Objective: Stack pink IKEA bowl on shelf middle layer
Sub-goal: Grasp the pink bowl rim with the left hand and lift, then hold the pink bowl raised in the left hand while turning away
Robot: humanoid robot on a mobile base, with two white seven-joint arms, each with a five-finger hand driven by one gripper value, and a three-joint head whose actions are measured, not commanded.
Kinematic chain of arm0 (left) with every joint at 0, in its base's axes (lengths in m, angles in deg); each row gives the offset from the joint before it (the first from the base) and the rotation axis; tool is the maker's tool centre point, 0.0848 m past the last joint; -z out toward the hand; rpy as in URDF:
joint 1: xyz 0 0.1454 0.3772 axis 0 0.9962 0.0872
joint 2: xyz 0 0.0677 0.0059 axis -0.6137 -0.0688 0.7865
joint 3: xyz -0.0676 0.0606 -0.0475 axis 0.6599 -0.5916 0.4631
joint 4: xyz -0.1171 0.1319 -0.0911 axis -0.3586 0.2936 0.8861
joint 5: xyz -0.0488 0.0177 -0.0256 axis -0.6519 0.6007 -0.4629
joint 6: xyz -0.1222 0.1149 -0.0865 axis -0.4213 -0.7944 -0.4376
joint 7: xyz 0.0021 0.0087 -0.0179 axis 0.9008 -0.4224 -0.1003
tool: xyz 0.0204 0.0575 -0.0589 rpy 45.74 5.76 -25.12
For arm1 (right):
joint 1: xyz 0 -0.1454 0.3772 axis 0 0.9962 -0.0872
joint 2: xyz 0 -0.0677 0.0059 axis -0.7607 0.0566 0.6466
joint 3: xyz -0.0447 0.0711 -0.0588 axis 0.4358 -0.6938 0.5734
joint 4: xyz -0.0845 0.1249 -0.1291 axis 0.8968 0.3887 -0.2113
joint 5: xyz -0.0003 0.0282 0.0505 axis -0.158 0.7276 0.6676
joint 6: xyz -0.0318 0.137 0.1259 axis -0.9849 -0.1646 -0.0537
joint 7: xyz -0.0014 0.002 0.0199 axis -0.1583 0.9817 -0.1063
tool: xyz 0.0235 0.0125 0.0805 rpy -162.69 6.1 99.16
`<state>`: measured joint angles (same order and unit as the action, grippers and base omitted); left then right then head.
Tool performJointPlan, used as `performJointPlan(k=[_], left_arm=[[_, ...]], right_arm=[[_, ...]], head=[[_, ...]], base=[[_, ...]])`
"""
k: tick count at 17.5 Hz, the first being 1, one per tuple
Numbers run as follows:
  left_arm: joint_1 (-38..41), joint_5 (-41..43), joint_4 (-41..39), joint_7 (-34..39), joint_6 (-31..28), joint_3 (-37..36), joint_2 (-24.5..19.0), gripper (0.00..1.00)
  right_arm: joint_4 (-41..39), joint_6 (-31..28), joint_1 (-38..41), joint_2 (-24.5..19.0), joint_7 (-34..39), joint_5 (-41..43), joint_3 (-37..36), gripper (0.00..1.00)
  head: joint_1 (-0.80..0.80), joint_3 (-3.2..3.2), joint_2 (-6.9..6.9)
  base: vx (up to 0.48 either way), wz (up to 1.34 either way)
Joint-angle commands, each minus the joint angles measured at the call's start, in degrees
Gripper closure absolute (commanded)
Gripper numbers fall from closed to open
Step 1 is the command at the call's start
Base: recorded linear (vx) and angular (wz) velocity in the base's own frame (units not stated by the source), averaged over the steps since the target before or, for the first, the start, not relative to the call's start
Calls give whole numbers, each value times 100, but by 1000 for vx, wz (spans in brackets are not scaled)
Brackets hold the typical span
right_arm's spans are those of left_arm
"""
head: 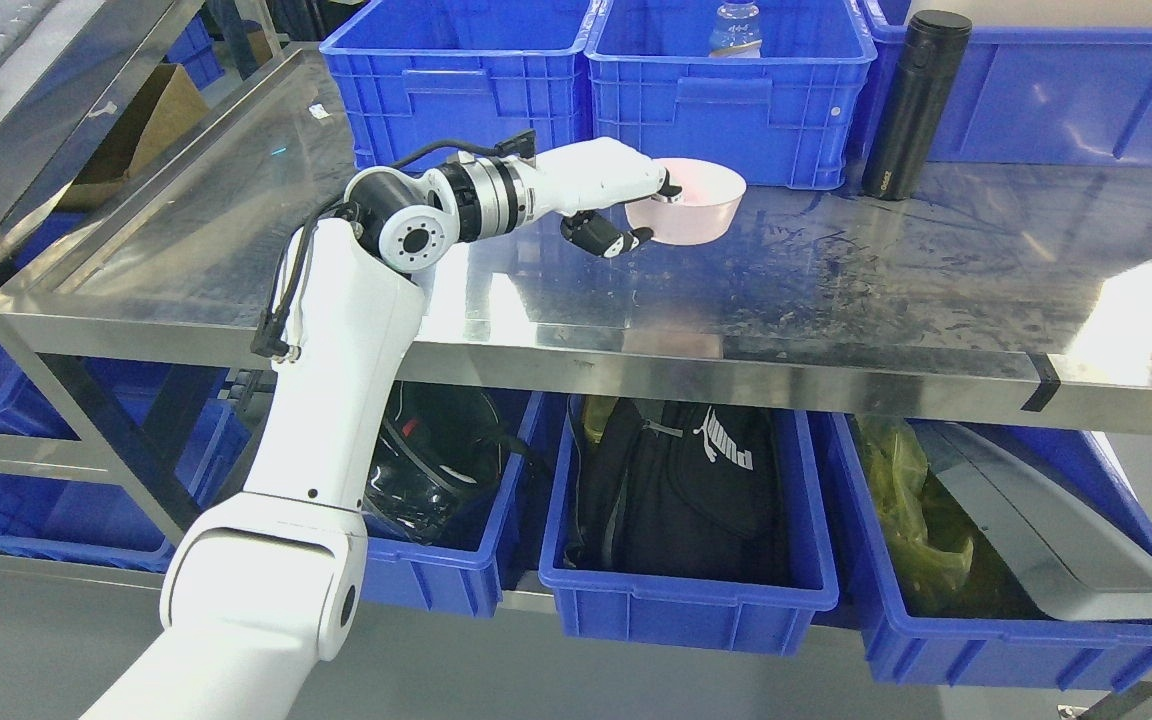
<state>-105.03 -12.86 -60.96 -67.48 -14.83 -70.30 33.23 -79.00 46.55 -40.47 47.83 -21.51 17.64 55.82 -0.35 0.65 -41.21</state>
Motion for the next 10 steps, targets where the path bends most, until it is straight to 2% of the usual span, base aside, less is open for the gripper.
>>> performJointPlan(k=[1,5,10], left_arm=[[243,-1026,-1787,-218,19,480,-93,100],[928,-1035,-2158,-174,185,445,-93,100],[1114,-1035,-2167,-174,300,401,-93,99]], right_arm=[[-100,4,26,100,5,0,0,0],[-100,4,17,100,5,0,0,0],[-100,4,26,100,5,0,0,0]], head=[[0,0,0],[0,0,0],[0,0,0]], base=[[0,0],[6,24],[10,394]])
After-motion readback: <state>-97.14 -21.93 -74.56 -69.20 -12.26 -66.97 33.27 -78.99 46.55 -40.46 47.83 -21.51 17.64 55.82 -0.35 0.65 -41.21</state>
